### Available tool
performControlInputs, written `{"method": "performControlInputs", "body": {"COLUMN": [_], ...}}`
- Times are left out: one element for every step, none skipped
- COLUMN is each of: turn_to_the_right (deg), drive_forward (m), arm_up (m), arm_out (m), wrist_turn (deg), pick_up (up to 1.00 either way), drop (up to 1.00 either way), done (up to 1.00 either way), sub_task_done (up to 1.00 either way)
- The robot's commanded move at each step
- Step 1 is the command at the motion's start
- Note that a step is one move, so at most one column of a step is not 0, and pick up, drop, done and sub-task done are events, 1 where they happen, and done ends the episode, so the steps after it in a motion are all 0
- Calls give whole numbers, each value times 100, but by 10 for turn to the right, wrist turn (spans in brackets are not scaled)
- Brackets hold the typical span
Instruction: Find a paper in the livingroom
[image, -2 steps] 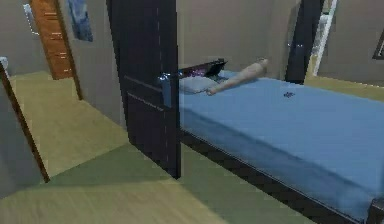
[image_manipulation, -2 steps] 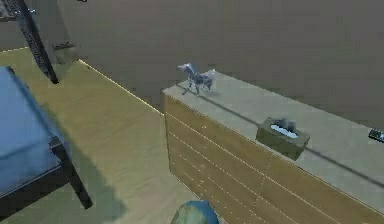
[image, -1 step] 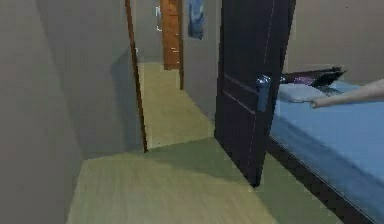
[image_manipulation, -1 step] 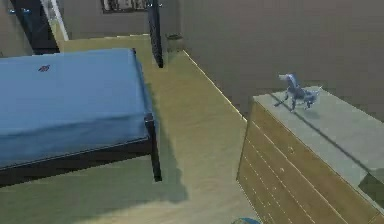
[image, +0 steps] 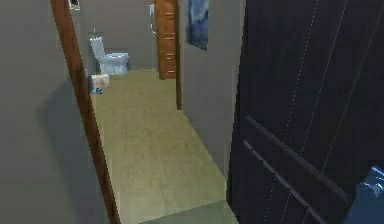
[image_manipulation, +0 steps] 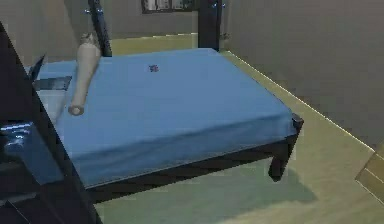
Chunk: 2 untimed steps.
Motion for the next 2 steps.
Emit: {"method": "performControlInputs", "body": {"turn_to_the_right": [0,-390], "drive_forward": [100,0], "arm_up": [0,0], "arm_out": [0,0], "wrist_turn": [0,0], "pick_up": [0,0], "drop": [0,0], "done": [0,0], "sub_task_done": [0,0]}}
